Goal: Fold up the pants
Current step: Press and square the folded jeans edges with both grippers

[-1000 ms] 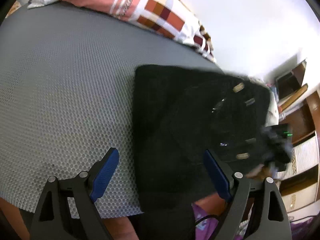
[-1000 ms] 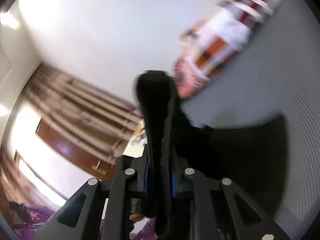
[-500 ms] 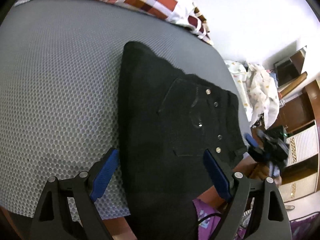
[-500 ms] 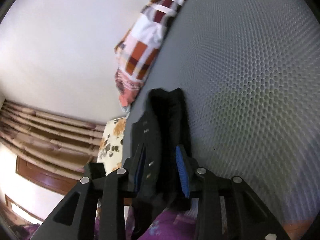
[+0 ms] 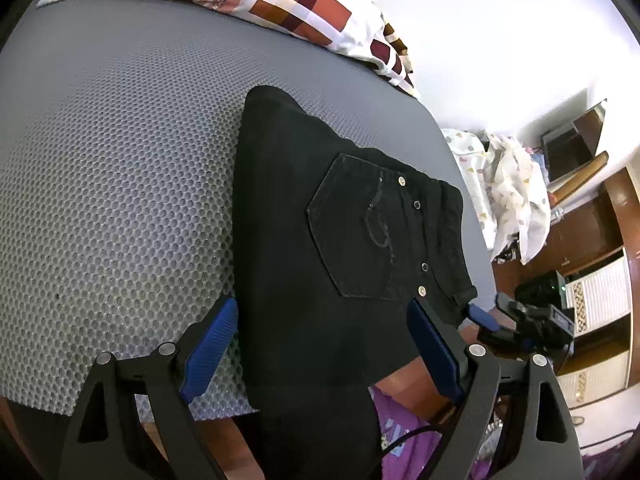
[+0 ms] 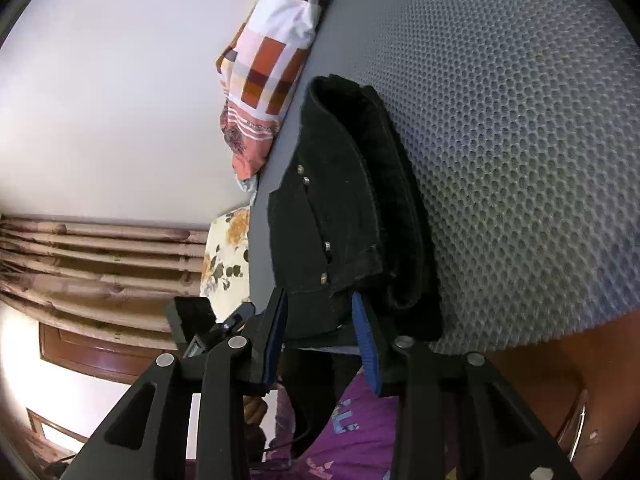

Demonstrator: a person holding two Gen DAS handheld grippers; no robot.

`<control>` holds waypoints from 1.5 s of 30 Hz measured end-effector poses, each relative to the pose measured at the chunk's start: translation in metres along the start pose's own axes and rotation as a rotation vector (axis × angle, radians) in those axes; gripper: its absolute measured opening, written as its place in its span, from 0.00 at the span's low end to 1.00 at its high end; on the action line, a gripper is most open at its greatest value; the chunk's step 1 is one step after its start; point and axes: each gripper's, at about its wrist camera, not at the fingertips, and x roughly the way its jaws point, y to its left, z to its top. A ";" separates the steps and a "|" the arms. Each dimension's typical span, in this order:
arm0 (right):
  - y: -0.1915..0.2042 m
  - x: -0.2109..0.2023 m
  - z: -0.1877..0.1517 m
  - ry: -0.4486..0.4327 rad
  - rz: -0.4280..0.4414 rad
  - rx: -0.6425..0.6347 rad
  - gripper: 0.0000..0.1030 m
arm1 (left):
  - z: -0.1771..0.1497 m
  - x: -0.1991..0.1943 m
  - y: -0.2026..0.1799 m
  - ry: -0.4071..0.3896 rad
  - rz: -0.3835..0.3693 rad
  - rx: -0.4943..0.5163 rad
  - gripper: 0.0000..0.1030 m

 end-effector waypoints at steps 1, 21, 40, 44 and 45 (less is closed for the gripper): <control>-0.002 -0.003 -0.003 0.002 -0.013 -0.005 0.44 | -0.002 -0.001 0.001 -0.006 -0.003 0.002 0.84; -0.003 0.019 -0.004 -0.150 -0.101 0.155 0.48 | -0.019 -0.001 0.000 0.009 -0.010 0.013 0.84; 0.012 0.018 -0.003 -0.173 0.001 0.148 0.14 | -0.018 -0.005 -0.005 0.011 0.032 0.041 0.84; 0.031 0.004 -0.014 -0.149 0.072 0.149 0.14 | -0.013 -0.023 -0.003 -0.041 0.019 0.034 0.84; 0.021 0.003 -0.017 -0.142 0.058 0.177 0.14 | -0.013 -0.023 -0.002 -0.043 0.021 0.030 0.85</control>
